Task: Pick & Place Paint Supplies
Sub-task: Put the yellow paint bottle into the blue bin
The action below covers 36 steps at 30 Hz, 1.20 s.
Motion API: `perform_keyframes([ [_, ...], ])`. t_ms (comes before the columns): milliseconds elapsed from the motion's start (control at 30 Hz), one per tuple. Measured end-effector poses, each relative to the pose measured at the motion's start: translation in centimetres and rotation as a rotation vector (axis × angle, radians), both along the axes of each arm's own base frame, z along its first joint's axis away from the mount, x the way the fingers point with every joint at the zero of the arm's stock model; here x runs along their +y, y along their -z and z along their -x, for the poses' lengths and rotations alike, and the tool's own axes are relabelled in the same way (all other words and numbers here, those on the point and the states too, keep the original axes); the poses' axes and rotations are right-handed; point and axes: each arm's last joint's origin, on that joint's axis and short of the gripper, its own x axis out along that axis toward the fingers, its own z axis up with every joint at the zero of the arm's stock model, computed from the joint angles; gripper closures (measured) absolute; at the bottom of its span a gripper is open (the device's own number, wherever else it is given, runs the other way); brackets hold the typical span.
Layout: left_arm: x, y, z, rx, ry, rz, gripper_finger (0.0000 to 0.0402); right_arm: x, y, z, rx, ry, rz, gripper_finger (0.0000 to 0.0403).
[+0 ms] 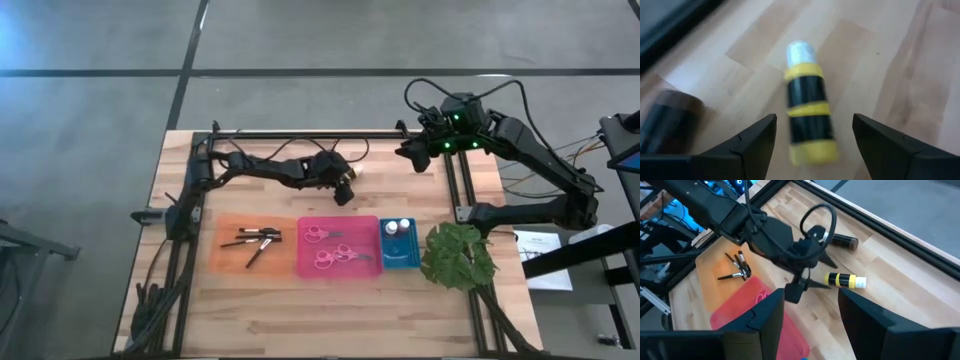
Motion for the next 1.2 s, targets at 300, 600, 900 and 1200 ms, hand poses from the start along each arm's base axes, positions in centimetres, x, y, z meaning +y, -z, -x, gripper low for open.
perform_keyframes([
  [300, 0.0, 0.9, 0.4, 0.041, 0.013, 0.024, 0.0132, 0.0, 0.0, -0.1, -0.001, -0.014, 0.010, 0.0220],
  [600, 0.0, 1.5, 0.8, 0.055, -0.013, 0.035, 0.0134, -0.1, -0.1, -0.2, -0.016, -0.014, 0.018, 0.0220],
  [900, 0.1, 2.0, 1.2, 0.036, -0.041, 0.051, 0.0186, -0.1, -0.1, -0.2, -0.021, -0.007, 0.009, 0.0220],
  [1200, 0.5, 2.0, 1.3, 0.020, -0.056, 0.067, 0.0257, -0.1, -0.1, -0.2, -0.020, -0.007, 0.009, 0.0220],
])
